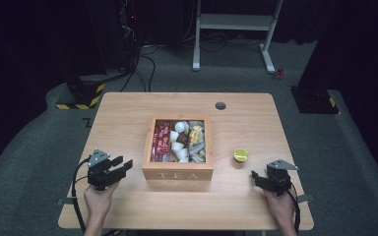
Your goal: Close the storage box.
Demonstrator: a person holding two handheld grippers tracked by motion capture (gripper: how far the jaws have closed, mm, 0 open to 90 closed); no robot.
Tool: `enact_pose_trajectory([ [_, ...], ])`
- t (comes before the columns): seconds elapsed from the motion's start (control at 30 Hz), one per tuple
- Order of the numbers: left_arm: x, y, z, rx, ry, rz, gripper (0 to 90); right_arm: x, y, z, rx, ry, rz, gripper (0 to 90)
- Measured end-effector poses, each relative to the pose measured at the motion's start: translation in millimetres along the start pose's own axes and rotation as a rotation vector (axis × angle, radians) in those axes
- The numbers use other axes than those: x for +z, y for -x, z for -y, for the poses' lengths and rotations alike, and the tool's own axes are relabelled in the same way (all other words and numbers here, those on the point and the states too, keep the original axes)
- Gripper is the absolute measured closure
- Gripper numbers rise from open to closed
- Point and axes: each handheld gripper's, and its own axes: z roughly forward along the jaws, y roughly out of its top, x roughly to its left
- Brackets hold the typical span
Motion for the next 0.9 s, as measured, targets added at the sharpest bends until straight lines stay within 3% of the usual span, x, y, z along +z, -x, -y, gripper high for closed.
enact_pose_trajectory([
  [0.17,5.0,-0.9,4.1,0.031,-0.042,-0.033,53.2,0.0,0.0,0.0,0.0,0.0,0.0,32.5],
  [0.4,10.2,-4.5,10.4,0.01,-0.053,-0.041,53.5,0.0,0.0,0.0,0.0,0.0,0.0,32.5],
  [0.6,16.0,-5.1,15.9,0.047,-0.077,-0.09,52.9,0.0,0.0,0.0,0.0,0.0,0.0,32.5],
  [0.9,29.3,-6.9,21.9,0.047,-0.11,-0.121,50.9,0.0,0.0,0.0,0.0,0.0,0.0,32.5],
])
